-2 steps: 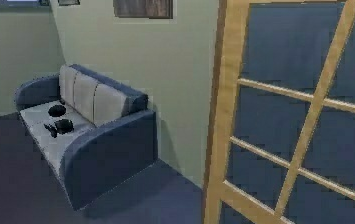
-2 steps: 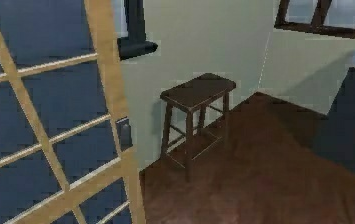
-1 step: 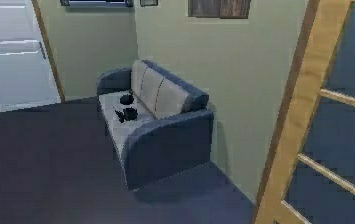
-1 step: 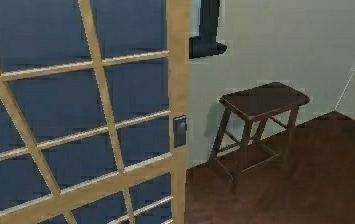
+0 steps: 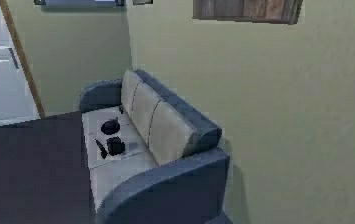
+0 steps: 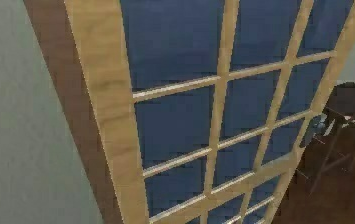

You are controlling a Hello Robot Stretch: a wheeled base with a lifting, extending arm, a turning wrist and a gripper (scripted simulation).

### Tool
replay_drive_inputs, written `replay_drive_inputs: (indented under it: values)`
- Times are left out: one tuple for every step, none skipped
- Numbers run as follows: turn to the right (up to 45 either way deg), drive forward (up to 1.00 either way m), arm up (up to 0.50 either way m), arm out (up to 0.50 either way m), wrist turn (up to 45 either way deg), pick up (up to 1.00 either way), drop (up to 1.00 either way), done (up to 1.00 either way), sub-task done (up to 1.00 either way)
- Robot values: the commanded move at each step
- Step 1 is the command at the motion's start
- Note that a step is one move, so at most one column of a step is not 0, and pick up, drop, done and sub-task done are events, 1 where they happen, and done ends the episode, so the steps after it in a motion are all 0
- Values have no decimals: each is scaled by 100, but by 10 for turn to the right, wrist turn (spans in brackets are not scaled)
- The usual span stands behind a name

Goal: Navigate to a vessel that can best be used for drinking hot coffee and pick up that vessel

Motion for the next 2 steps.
replay_drive_inputs:
  values:
    - [-450,0,0,0,0,0,0,0,0]
    - [-180,0,0,0,0,0,0,0,0]
